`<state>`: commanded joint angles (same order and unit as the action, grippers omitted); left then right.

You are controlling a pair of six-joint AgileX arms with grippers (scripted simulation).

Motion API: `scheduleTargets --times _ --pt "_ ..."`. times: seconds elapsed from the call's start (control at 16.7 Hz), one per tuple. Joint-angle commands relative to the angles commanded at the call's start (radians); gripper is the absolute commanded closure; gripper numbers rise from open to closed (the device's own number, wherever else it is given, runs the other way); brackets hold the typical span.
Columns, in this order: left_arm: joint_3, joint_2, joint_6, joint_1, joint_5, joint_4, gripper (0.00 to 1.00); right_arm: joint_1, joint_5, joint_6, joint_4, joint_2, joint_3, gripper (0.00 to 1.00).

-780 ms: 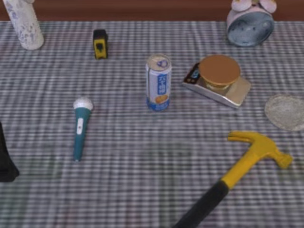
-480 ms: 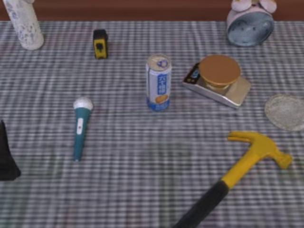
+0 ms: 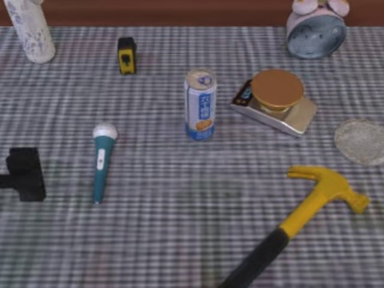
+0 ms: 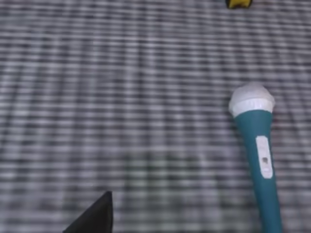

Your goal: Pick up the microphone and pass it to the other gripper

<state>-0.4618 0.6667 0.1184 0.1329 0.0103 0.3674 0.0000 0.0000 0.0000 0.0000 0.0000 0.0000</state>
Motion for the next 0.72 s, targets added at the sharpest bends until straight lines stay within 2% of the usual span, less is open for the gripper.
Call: scheduleTargets --times 0.42,0.72 --pt "-0.469 0.69 0.115 0.121 0.003 0.29 0.0 0.0 0.0 0.0 0.0 0.0 0.0 0.0" --pt "-0.699 1.029 0.171 0.184 0.011 0.462 0.0 0.0 0.0 0.0 0.0 0.0 0.0 0.0"
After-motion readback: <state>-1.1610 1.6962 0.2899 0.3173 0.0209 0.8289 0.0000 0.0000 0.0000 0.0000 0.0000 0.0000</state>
